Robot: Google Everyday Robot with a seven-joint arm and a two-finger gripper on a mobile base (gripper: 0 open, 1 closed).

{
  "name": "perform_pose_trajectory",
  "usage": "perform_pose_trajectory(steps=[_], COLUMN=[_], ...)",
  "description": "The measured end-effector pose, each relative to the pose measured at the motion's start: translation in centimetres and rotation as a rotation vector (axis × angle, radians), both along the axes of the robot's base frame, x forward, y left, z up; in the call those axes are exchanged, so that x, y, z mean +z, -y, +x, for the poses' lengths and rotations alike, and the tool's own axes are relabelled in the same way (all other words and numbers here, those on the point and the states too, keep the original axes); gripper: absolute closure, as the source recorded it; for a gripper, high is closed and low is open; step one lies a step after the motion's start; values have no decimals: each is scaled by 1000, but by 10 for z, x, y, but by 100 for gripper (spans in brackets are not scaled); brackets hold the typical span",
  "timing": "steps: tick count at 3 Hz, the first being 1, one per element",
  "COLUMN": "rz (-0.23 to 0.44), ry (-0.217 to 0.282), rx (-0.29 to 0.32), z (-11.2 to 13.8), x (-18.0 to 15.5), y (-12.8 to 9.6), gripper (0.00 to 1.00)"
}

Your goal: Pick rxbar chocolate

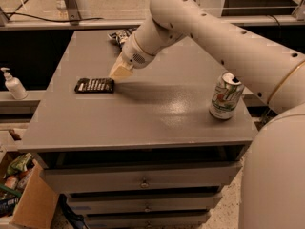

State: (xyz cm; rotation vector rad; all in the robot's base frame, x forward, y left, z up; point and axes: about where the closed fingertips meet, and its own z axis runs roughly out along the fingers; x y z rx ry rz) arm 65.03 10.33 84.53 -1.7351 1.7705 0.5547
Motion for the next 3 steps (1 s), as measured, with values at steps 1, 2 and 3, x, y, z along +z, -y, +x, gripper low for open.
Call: perform_pose_trajectory(steps=[1, 2, 3], rz=[-6, -10, -10], ry=[-7, -16, -19], rx=[-11, -21, -24], z=[0, 0, 0], x=[0, -3, -4], y=[1, 2, 0], gripper=[59, 36, 12])
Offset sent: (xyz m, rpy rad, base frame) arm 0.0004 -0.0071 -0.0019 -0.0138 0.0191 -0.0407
